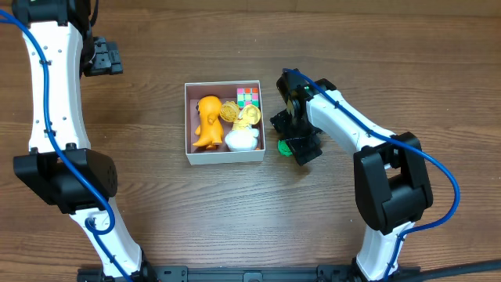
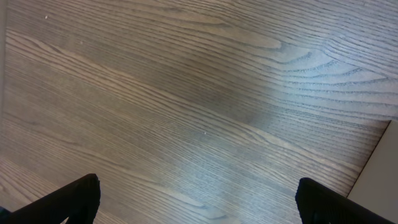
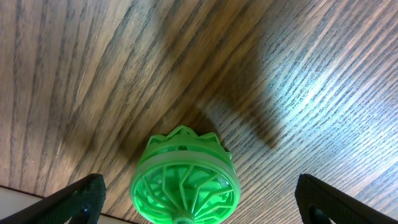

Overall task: Pack container
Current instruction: 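Lower the right gripper onto the green coin and close on it, then lift the green coin with the right gripper and move it upward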

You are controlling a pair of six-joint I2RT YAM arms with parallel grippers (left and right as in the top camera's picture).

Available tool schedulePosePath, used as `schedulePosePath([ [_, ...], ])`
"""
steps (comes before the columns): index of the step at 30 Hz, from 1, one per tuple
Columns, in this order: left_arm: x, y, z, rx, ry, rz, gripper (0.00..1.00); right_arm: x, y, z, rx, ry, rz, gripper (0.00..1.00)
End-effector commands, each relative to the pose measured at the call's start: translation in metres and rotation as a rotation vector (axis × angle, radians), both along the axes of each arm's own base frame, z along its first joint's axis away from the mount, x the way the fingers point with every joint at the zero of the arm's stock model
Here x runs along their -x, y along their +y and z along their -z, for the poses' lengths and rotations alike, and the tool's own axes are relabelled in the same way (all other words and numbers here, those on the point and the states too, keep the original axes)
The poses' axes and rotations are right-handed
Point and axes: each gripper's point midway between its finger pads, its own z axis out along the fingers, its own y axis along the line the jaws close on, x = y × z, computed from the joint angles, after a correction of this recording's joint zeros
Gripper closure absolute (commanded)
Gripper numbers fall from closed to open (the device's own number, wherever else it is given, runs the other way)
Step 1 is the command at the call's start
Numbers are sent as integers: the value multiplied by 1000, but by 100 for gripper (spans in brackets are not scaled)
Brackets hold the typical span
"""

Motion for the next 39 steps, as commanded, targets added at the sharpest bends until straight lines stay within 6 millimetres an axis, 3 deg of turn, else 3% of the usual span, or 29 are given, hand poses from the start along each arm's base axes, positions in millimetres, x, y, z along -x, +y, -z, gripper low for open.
schedulePosePath([
  [1,-3,0,0,1,1,19,0,0,-4,4,26,2,5,0],
  [27,-3,0,0,1,1,19,0,-1,-4,15,34,15,1,0],
  [29,-3,0,0,1,1,19,0,-2,-3,15,32,12,1,4],
  [34,-3,0,0,1,1,19,0,-3,-3,15,31,8,1,25],
  [39,-3,0,0,1,1,19,0,-3,-3,15,29,5,1,37],
])
